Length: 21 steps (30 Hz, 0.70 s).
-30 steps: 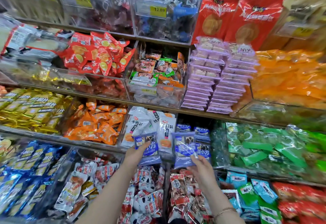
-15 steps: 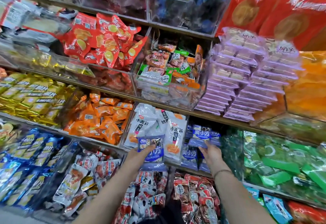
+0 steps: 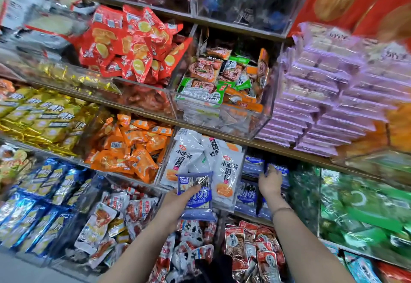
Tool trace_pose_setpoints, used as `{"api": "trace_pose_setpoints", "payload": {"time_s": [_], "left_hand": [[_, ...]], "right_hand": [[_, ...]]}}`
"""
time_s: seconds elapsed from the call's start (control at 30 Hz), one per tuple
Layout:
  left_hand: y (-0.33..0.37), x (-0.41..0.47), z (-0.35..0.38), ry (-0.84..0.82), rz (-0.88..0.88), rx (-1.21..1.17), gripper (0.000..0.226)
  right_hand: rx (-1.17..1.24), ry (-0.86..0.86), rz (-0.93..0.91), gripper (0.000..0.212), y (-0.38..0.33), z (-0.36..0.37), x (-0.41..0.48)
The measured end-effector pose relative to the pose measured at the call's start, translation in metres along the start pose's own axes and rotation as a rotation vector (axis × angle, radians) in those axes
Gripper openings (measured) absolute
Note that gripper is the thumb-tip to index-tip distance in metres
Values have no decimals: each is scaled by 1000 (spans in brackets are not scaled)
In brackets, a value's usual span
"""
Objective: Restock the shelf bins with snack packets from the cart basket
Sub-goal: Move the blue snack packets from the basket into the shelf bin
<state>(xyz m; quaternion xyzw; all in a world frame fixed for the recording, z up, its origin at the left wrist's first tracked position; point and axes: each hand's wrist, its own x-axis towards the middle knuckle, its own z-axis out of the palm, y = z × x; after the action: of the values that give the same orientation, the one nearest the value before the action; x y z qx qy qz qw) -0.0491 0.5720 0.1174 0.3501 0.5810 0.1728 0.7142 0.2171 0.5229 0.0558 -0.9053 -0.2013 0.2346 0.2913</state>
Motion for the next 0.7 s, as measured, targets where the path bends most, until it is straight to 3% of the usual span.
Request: {"api": "trace_pose_setpoints", "payload": {"time_s": [0.2, 0.33, 0.43, 0.5, 0.6, 0.7], "left_hand": [[0, -16, 4, -144, -21, -170, 25], [6, -27, 23, -269, -23, -223, 17], [10, -32, 43, -312, -1, -192, 15], [8, -29, 52, -284, 108, -63, 14], [10, -27, 61, -280, 327, 249, 11], [12, -22, 72, -266, 604, 493, 11]], "right_hand": [[338, -142, -189, 12, 5, -15, -93], [519, -353, -257, 20, -7, -30, -141], [659, -456, -210, 17, -13, -35, -157], [815, -454, -126, 13, -12, -38, -160], [840, -450, -60, 31, -4, -41, -158], [953, -396, 34, 26, 4, -38, -152]]}}
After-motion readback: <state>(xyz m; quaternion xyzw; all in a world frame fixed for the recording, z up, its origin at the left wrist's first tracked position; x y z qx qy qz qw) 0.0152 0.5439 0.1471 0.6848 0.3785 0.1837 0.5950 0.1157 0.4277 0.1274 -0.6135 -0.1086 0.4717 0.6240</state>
